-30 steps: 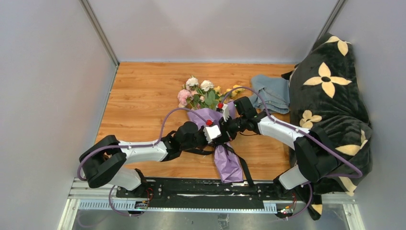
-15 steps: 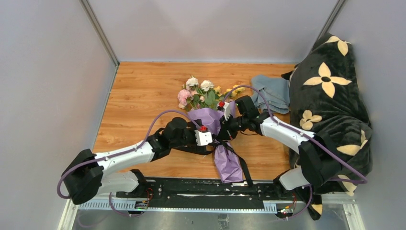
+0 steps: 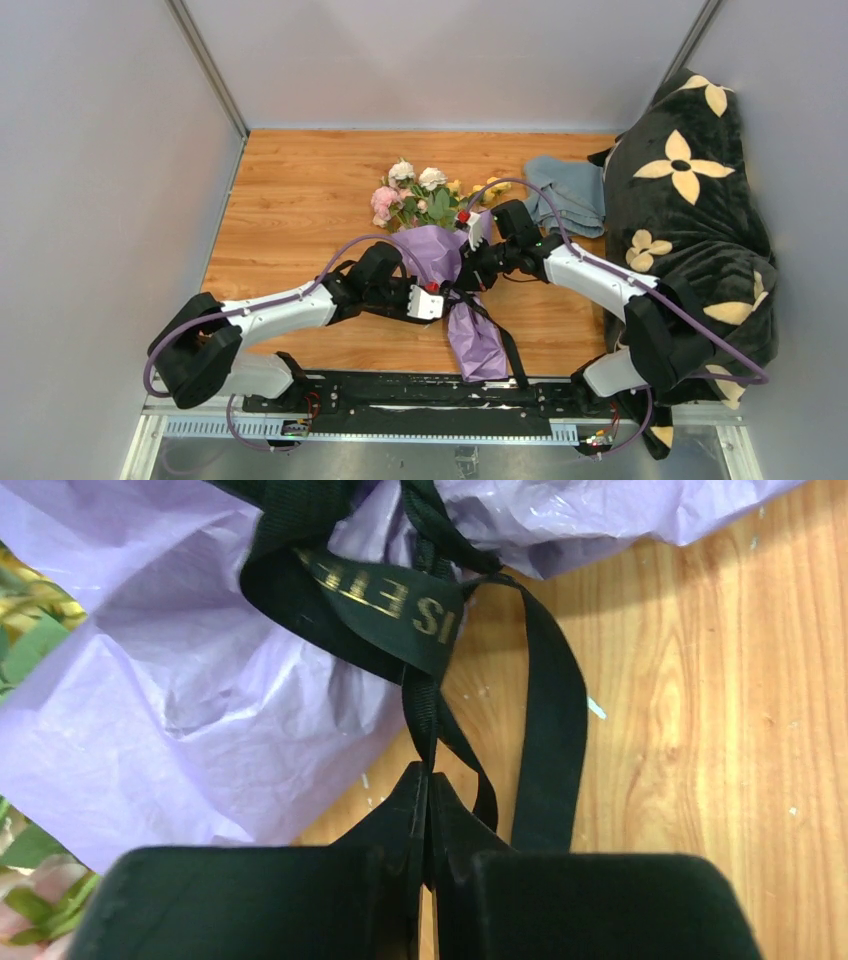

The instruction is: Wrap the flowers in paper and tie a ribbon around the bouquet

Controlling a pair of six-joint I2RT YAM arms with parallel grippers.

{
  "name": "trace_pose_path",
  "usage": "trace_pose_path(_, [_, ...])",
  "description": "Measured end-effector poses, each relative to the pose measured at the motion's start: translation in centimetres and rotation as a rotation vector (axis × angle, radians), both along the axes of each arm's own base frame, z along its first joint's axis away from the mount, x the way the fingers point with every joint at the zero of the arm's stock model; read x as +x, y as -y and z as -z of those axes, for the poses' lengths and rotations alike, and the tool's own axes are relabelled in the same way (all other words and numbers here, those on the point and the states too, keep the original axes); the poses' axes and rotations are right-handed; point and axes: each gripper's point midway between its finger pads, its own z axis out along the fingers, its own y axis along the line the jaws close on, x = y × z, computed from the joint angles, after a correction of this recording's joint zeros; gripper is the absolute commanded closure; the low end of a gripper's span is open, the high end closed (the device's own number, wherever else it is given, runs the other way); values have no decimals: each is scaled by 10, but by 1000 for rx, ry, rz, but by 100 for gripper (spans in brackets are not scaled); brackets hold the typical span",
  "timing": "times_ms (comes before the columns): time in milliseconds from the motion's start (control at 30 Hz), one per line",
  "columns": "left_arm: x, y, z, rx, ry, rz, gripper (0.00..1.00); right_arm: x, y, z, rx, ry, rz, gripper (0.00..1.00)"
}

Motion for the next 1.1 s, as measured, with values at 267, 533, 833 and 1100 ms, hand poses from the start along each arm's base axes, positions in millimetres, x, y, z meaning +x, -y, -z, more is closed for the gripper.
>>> trace_pose_path(267, [-5, -12, -1, 46, 2, 0, 100, 11, 34, 0, -51, -11, 228, 100])
trace_pose_path(533, [4, -19, -5, 64, 74, -25, 100, 1, 62, 21, -143, -92, 360, 100])
trace_pose_path(833, [3, -26, 3, 91, 100, -15, 100, -8, 48, 12, -108, -60, 290, 99])
trace_pose_path(1100, [7, -21, -2, 65, 121, -8, 100, -17, 11, 4, -129, 28, 144, 100])
